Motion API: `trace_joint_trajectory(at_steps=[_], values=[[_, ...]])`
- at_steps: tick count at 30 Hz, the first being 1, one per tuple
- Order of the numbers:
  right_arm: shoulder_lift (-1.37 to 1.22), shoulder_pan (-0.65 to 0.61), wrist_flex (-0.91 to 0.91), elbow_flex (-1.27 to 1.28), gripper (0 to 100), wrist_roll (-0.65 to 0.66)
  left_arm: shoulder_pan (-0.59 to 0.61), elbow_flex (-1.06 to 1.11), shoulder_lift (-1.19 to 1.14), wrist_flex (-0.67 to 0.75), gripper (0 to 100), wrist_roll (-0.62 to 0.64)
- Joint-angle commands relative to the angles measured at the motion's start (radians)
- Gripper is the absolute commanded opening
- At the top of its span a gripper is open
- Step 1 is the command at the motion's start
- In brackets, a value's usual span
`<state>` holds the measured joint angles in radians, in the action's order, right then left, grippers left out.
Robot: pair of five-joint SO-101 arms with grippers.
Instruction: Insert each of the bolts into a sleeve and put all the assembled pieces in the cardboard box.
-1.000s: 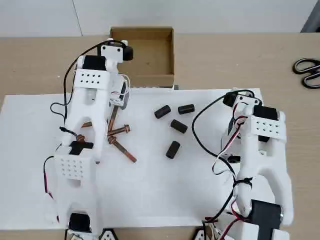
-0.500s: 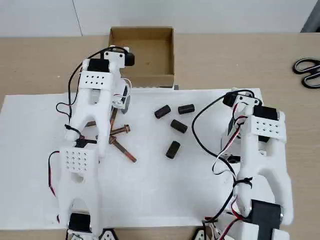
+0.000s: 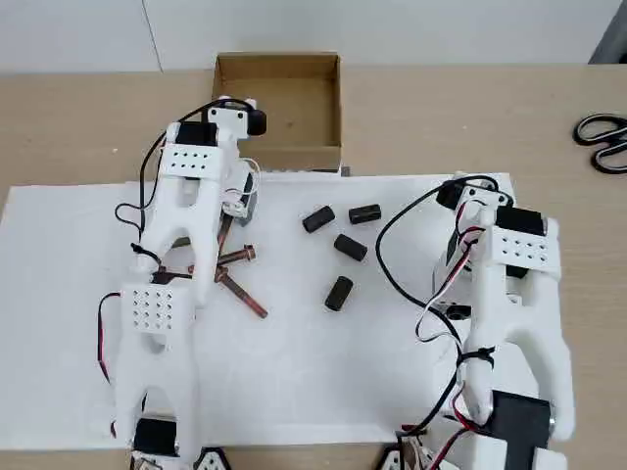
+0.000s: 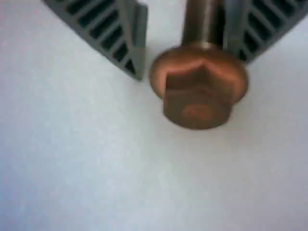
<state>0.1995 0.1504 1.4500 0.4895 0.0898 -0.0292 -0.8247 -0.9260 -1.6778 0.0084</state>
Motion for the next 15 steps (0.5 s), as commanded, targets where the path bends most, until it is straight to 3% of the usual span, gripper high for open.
trace_joint_trajectory(at_steps=[1, 6, 15], values=[[0.038, 0.005, -0.013, -0.003, 0.7, 0.006, 0.026, -0.016, -0.002, 0.032, 9, -0.002], [0.038, 0.005, -0.013, -0.003, 0.7, 0.006, 0.021, -0.127, -0.003, -0.015, 0, -0.002], [0.047, -0.022, 0.094, -0.083, 0.6, 0.009, 0.020, -0.320, 0.002, -0.077, 0, -0.002]])
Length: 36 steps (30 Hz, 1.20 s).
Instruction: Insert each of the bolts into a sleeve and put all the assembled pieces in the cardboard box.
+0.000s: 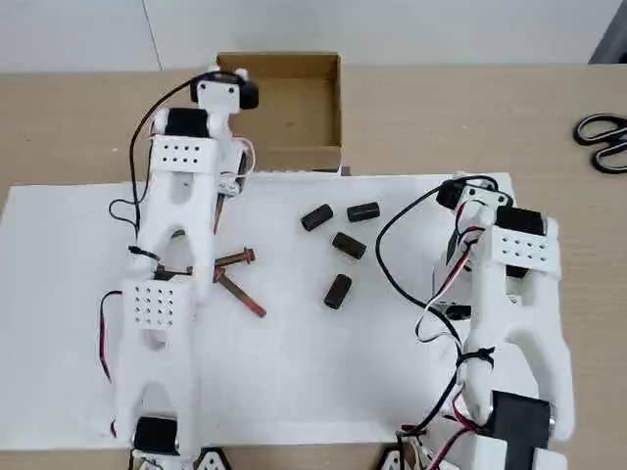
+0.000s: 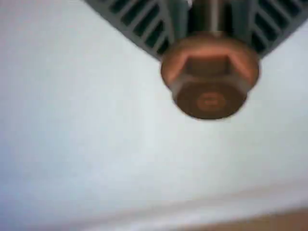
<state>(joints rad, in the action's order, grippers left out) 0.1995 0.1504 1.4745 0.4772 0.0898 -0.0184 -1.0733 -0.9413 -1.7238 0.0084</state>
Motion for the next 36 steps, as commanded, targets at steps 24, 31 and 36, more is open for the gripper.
trace_joint_trajectory(at_steps=[24, 31, 36], values=[[0.496, -0.160, 0.200, -0.146, 0.3, 0.003, -0.158, 0.757, 0.925, -0.028, 0, 0.083], [0.644, -0.182, -0.061, 0.101, 0.3, -0.002, -0.152, 1.053, 1.094, 0.158, 0, 0.239], [0.789, -0.280, -0.245, 0.295, 0.3, -0.107, -0.158, 1.236, 1.220, 0.362, 0, 0.393]])
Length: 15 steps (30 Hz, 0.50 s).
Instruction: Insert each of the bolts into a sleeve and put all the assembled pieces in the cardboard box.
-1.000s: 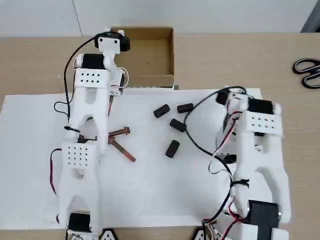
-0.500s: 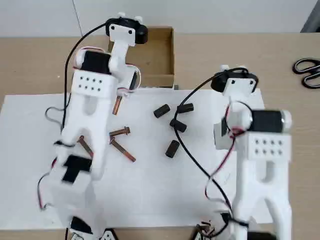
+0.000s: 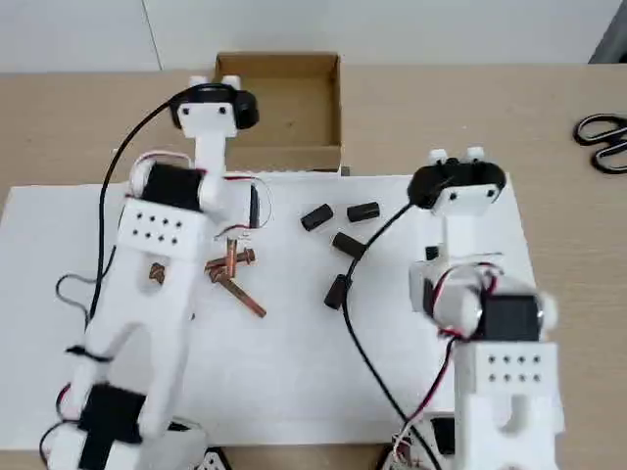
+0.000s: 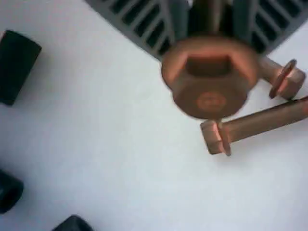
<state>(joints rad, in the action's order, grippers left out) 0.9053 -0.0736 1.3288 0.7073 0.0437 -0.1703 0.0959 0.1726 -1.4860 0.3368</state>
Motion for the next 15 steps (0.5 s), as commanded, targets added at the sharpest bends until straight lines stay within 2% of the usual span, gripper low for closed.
trace_joint_trajectory(at_steps=[1, 7, 15], values=[[0.108, -0.085, -0.127, 0.100, 0.3, -0.080, 0.000, 0.104, 0.132, 0.175, 0, 0.080], [0.186, -0.252, -0.286, 0.270, 0.3, -0.129, -0.008, 0.332, 0.315, 0.427, 0, 0.186], [0.191, -0.403, -0.472, 0.370, 0.3, -0.146, -0.029, 0.757, 0.631, 0.867, 0, 0.199]])
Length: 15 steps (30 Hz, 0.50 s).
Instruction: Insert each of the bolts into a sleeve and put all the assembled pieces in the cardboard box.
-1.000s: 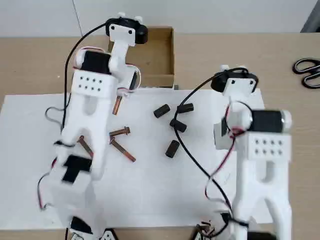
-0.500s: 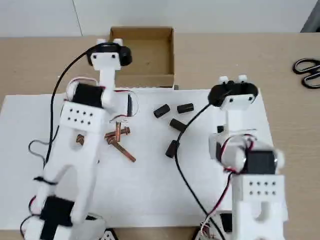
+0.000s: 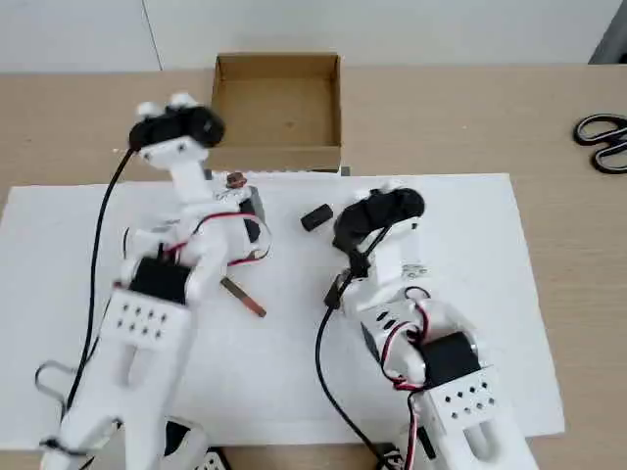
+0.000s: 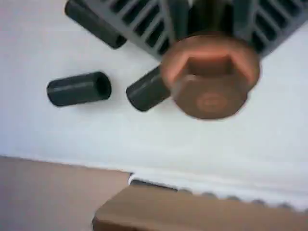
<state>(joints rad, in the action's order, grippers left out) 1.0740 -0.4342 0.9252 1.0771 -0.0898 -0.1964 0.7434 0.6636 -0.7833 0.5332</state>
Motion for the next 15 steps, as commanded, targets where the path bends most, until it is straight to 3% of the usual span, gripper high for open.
trace_joint_trajectory(at_steps=[1, 6, 15], values=[[0.022, -0.056, -0.087, 0.008, 0.3, -0.012, -0.003, 0.157, 0.181, 0.209, 0, 0.003], [0.022, -0.127, -0.193, 0.055, 0.3, -0.009, -0.005, 0.323, 0.387, 0.298, 0, 0.006], [0.022, -0.260, -0.400, 0.157, 0.3, -0.005, -0.028, 0.487, 0.675, 0.295, 0, 0.069]])
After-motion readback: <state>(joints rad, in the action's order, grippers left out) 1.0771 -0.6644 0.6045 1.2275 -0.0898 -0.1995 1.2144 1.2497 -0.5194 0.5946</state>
